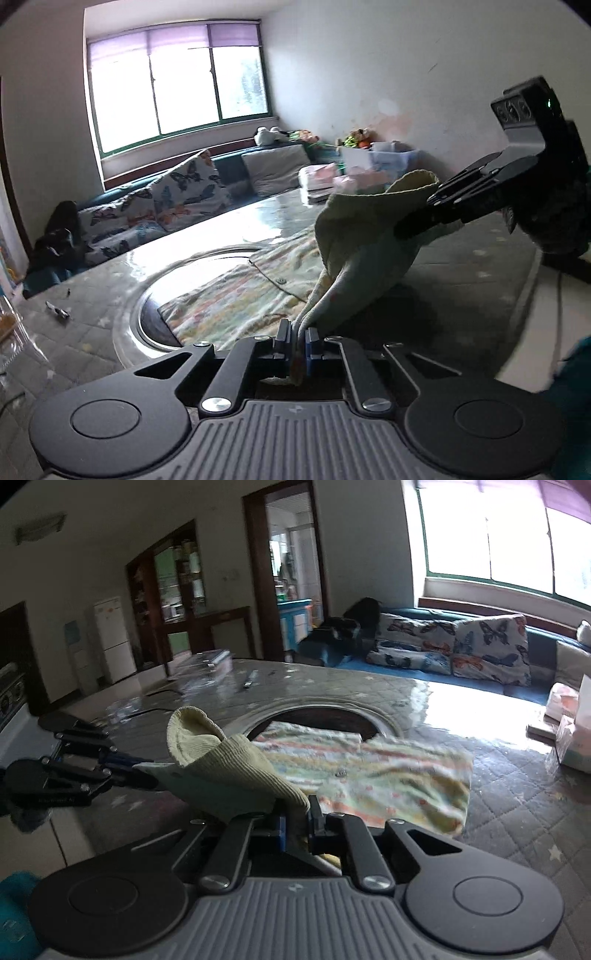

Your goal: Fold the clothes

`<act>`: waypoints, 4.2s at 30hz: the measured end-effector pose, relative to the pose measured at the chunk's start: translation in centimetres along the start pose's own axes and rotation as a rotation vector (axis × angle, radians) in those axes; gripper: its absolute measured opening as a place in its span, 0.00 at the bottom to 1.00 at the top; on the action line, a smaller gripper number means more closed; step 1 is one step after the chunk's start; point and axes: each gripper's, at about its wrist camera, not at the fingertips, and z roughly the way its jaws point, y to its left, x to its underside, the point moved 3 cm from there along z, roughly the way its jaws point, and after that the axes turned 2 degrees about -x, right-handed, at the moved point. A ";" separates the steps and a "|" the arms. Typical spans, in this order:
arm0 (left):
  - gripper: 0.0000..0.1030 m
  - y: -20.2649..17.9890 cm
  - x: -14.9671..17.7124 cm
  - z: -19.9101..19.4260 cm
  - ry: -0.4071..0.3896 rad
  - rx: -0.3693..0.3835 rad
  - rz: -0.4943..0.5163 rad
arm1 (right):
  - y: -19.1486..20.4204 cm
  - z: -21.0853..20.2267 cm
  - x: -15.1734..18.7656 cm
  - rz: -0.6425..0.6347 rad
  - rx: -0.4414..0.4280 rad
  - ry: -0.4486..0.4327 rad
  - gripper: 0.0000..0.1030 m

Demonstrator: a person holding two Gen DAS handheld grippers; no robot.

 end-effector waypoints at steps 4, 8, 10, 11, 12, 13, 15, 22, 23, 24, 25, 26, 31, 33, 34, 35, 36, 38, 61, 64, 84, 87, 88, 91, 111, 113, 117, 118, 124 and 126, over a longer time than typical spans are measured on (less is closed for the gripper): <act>0.07 -0.4 -0.1 -2.0 0.002 0.029 -0.030 | 1.3 -1.3 0.0 -0.025 -0.014 0.008 0.08; 0.07 0.1 -0.7 -2.7 -0.005 0.039 -0.070 | 1.0 -0.7 -1.2 -0.033 -0.007 0.002 0.08; 0.07 1.0 -1.4 -1.8 -0.010 0.034 -0.098 | 0.4 0.2 -2.3 -0.037 0.004 0.001 0.08; 0.07 1.5 -1.8 -1.3 -0.011 0.031 -0.109 | 0.1 0.7 -2.8 -0.038 0.008 0.001 0.08; 0.07 2.0 -2.1 -0.8 -0.013 0.029 -0.121 | -0.3 1.1 -3.4 -0.039 0.011 0.002 0.08; 0.07 2.5 -2.5 -0.2 -0.014 0.026 -0.132 | -0.7 1.7 -4.0 -0.039 0.016 0.003 0.08; 0.07 3.7 -3.2 1.2 -0.012 0.016 -0.161 | -1.7 3.2 -5.2 -0.040 0.023 0.009 0.08; 0.07 9.0 -4.6 8.8 0.082 -0.015 -0.274 | -5.9 10.5 -8.6 -0.012 0.058 0.068 0.08; 0.07 9.7 -4.6 10.0 0.102 -0.018 -0.290 | -6.5 11.6 -8.7 -0.001 0.062 0.079 0.08; 0.07 10.4 -4.6 11.2 0.123 -0.020 -0.305 | -7.1 12.6 -8.7 0.009 0.066 0.090 0.08; 0.08 11.1 -4.6 12.4 0.144 -0.022 -0.321 | -7.6 13.6 -8.8 0.020 0.071 0.101 0.08; 0.07 11.6 -4.4 13.5 0.166 -0.024 -0.337 | -8.1 14.7 -8.6 0.032 0.074 0.115 0.08; 0.08 13.0 -2.9 16.9 0.237 -0.047 -0.385 | -10.3 19.5 -6.8 0.096 0.108 0.158 0.12; 0.08 13.4 -2.3 17.7 0.258 -0.052 -0.411 | -11.0 20.4 -6.1 0.119 0.121 0.164 0.15; 0.09 13.6 -2.0 18.1 0.268 -0.054 -0.424 | -11.2 20.6 -5.9 0.127 0.129 0.161 0.20; 0.10 13.6 -1.9 18.2 0.268 -0.058 -0.425 | -11.3 20.3 -5.8 0.128 0.140 0.147 0.21; 0.11 13.5 -1.9 18.2 0.267 -0.063 -0.424 | -11.4 19.7 -5.9 0.123 0.158 0.124 0.22; 0.12 13.5 -2.0 18.0 0.266 -0.078 -0.419 | -11.0 18.1 -5.9 0.107 0.166 0.100 0.22; 0.18 11.6 -5.6 17.9 0.215 -0.092 -0.446 | -11.4 16.1 -4.4 0.153 0.165 0.111 0.20; 0.18 9.5 -6.4 19.2 0.222 -0.024 -0.427 | -11.2 17.9 -4.8 0.148 0.154 0.131 0.20; 0.18 6.0 -6.1 18.6 0.230 0.060 -0.382 | -7.3 14.8 -4.5 0.036 0.104 0.130 0.22; 0.18 5.0 -5.1 17.2 0.222 0.066 -0.357 | -5.2 13.9 -3.6 -0.009 0.076 0.140 0.22; 0.18 4.6 -4.8 16.7 0.220 0.068 -0.349 | -4.6 13.8 -3.2 -0.021 0.069 0.144 0.22; 0.18 3.6 -3.9 15.3 0.213 0.074 -0.325 | -3.3 13.7 -2.4 -0.055 0.059 0.148 0.22; 0.18 4.3 -0.5 12.2 0.175 0.025 -0.388 | -3.5 11.4 1.5 0.003 0.117 0.112 0.20; 0.18 4.7 -0.4 11.9 0.172 0.015 -0.395 | -3.8 10.9 1.7 0.012 0.128 0.110 0.20; 0.18 5.6 0.3 11.5 0.178 -0.006 -0.427 | -5.7 9.8 2.7 0.062 0.178 0.124 0.22; 0.18 5.9 0.6 11.4 0.181 -0.010 -0.439 | -6.1 9.5 3.0 0.082 0.174 0.120 0.23; 0.18 7.6 1.2 10.7 0.191 -0.016 -0.502 | -7.1 8.2 2.6 0.097 0.199 0.101 0.10; 0.18 7.7 0.9 10.6 0.190 -0.020 -0.500 | -7.3 8.0 2.1 0.095 0.203 0.089 0.11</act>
